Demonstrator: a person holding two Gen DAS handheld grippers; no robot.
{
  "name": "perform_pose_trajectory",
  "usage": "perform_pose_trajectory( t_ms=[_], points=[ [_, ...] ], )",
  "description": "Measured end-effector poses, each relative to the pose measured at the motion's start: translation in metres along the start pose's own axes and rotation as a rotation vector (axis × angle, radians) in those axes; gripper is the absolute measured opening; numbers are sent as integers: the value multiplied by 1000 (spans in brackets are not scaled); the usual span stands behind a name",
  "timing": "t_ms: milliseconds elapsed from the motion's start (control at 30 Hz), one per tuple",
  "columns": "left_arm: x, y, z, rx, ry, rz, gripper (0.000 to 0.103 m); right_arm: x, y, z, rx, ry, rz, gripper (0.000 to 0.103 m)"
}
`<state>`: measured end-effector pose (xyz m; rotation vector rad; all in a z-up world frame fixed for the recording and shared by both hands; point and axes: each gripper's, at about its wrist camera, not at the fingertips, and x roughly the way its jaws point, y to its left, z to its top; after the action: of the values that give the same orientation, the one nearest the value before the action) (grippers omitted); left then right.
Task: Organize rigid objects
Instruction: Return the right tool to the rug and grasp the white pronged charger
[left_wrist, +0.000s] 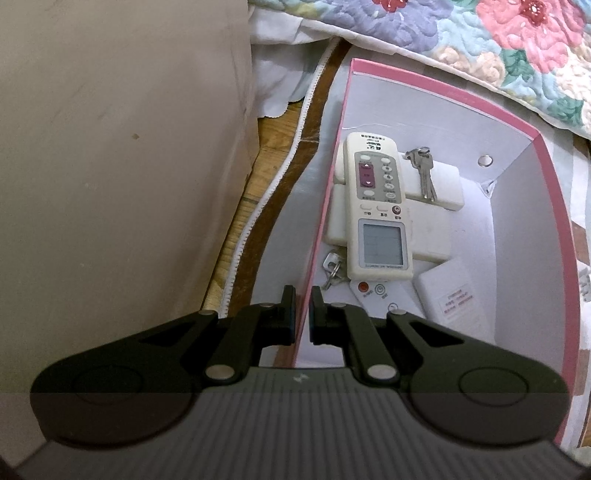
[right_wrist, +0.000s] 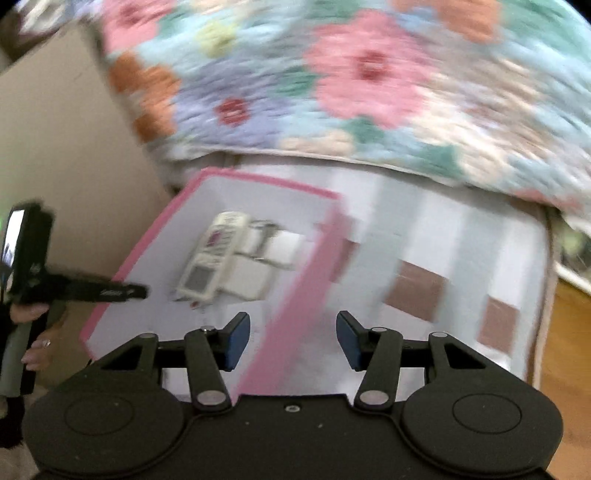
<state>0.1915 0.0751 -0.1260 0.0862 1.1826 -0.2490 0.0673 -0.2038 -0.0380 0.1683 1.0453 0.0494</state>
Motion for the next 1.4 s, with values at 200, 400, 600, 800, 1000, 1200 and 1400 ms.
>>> perform_pose_trajectory(
  t_ms=[200,400,600,800,1000,1200,1400],
  points=[
    [0,7,0,-34,5,-32,6,-24,-74,-19,230,-8,-78,57],
    [0,5,0,-28,10,-19,6,0,-140,-46,499,106,-93,62],
    [0,1,0,-9,1,4,7,35,-158,-69,644,133,29,67],
    [0,-1,0,-8,0,13,7,51,-171,-68,625,96,-103,73],
    [0,0,0,-8,1,12,7,77,-195,-72,717,119,-103,74],
    [1,-1,-1,-1,-3,14,7,82,-191,-87,731,80,-119,74],
    [3,-1,-2,0,3,17,7,91,-191,-77,655,7,-179,78]
  ],
)
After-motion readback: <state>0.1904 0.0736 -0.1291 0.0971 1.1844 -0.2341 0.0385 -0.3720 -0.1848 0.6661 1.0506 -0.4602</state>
